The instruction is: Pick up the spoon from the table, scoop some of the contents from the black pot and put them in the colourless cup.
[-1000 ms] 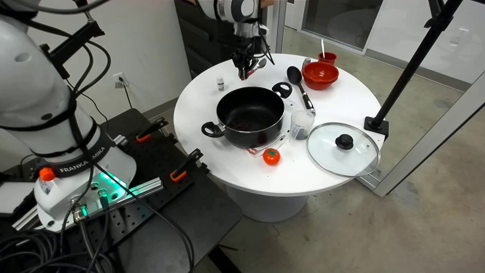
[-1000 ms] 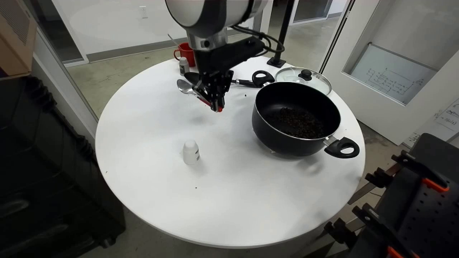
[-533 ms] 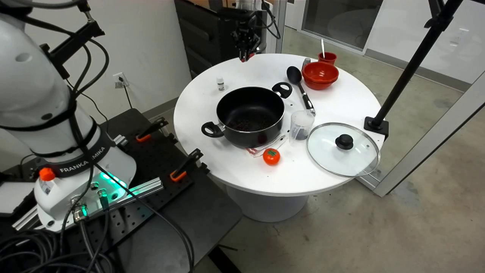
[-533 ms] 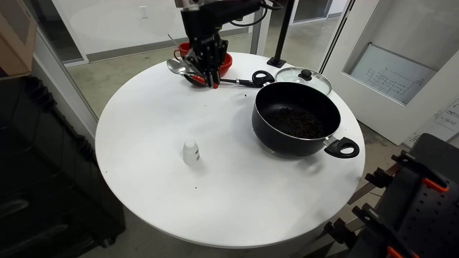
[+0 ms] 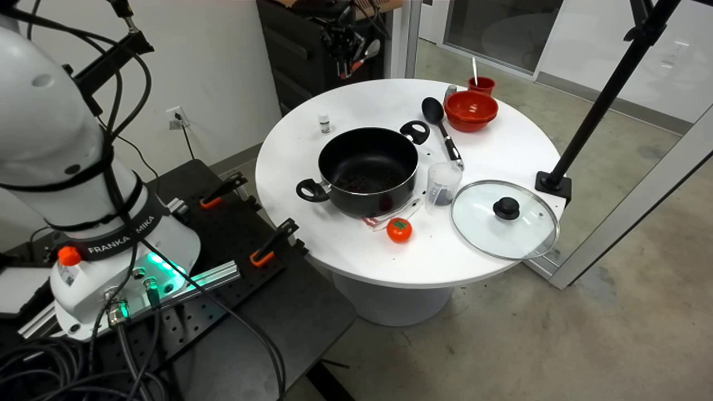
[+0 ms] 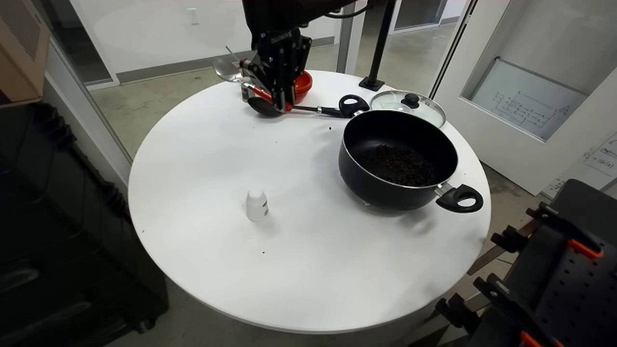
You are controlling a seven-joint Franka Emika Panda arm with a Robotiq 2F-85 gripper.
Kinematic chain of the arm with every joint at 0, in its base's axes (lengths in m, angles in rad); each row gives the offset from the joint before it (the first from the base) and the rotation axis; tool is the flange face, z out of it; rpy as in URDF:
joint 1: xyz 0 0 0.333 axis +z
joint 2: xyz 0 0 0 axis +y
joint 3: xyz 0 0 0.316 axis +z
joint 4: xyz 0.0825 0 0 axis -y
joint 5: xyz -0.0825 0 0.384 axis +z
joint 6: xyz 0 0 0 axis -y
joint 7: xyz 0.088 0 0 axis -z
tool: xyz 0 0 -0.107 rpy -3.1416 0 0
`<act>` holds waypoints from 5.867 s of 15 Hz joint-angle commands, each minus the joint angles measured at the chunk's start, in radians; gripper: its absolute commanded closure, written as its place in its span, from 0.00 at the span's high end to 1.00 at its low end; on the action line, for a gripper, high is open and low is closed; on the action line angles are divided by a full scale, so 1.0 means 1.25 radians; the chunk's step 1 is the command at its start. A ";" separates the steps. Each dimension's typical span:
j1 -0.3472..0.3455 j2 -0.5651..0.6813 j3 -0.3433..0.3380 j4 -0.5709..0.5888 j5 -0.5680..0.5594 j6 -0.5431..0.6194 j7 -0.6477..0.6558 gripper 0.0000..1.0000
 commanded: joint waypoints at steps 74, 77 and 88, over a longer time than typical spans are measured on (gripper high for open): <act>-0.219 -0.337 -0.132 -0.682 -0.147 0.233 -0.122 0.20; -0.219 -0.337 -0.132 -0.682 -0.147 0.233 -0.122 0.20; -0.204 -0.305 -0.111 -0.592 -0.119 0.146 -0.142 0.05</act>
